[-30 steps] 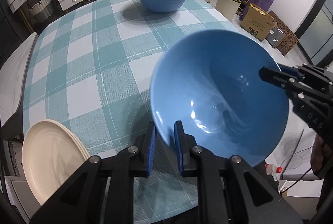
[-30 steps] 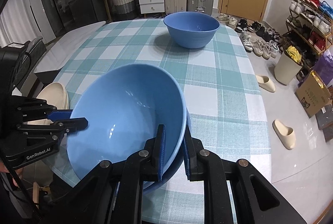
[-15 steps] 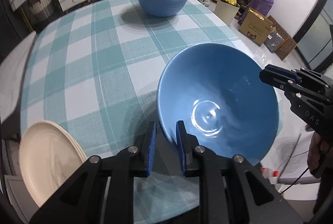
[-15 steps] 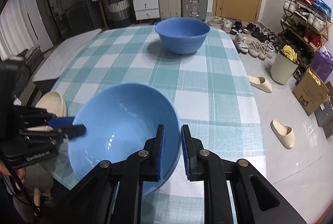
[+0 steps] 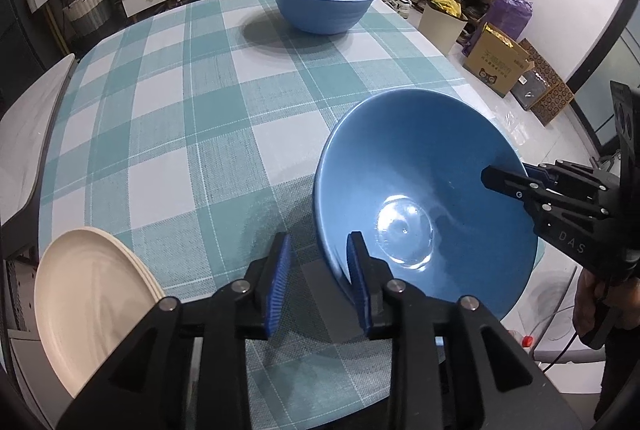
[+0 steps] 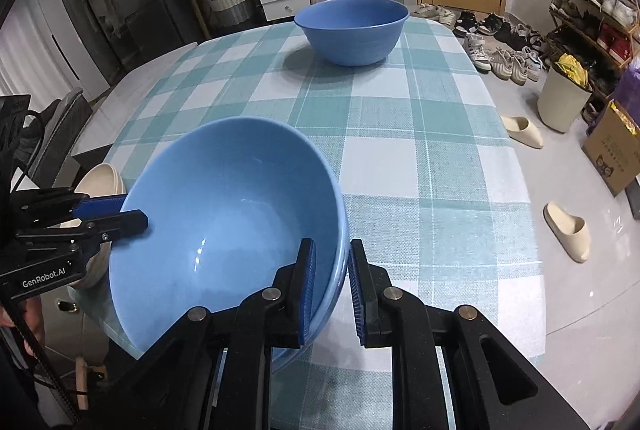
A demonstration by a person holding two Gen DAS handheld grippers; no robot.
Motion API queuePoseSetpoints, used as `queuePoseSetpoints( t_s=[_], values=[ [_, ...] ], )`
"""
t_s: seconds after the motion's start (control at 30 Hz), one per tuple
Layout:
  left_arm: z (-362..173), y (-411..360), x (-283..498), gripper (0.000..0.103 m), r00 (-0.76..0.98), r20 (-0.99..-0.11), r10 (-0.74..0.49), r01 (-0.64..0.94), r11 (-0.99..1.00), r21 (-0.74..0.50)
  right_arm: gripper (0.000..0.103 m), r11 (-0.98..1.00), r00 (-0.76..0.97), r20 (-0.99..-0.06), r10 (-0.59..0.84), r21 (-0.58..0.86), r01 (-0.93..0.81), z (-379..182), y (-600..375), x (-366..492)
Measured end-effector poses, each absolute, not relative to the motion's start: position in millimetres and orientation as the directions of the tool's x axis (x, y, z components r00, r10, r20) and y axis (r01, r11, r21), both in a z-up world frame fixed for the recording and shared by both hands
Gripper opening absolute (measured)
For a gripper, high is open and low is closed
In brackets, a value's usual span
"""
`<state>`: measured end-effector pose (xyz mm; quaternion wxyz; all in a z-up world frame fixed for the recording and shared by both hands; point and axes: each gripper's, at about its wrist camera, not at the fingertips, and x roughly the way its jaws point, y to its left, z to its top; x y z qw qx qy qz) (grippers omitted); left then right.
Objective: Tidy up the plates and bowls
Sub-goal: 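Carry both held blue bowls across the table with both grippers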
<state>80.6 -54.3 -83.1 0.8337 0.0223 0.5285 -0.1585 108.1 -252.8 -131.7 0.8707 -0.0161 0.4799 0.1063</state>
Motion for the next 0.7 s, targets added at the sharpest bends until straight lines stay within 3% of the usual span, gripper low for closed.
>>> queuePoseSetpoints(
  t_s=[0.17,0.2,0.3,0.5,0.57,0.63,0.7],
  values=[
    [-85.0,-54.2,81.0,0.034,0.376,-0.893,-0.247,0.287,0.948,-0.141,0.021,0.978,0.492,-0.853,0.172,0.088,-0.189,-135.8,-255.3,112.5],
    [-87.6,-53.9,81.7,0.042,0.369,-0.895,-0.25,0.285,0.947,-0.147,0.027,0.978,0.486,-0.857,0.171,0.088,-0.188,-136.1,-256.3,113.3],
    [-95.8,-51.4,83.2,0.044,0.354,-0.894,-0.274,0.278,0.944,-0.179,0.036,0.979,0.477,-0.862,0.173,0.097,-0.179,-138.9,-260.7,113.1],
    [-99.4,-55.8,81.3,0.042,0.337,-0.891,-0.304,0.29,0.934,-0.209,0.036,0.966,0.42,-0.874,0.245,0.185,-0.178,-151.0,-259.9,115.9],
    [-100.2,-57.2,80.8,0.041,0.327,-0.886,-0.328,0.299,0.925,-0.233,0.031,0.963,0.422,-0.869,0.259,0.197,-0.184,-151.0,-258.0,116.0],
    [-103.0,-59.3,81.9,0.026,0.303,-0.886,-0.35,0.311,0.915,-0.255,0.025,0.958,0.416,-0.866,0.278,0.218,-0.187,-150.5,-257.2,115.7],
    [-102.2,-59.7,82.8,0.025,0.302,-0.881,-0.364,0.313,0.911,-0.269,0.023,0.957,0.417,-0.864,0.281,0.219,-0.192,-149.0,-256.2,116.6]
  ],
)
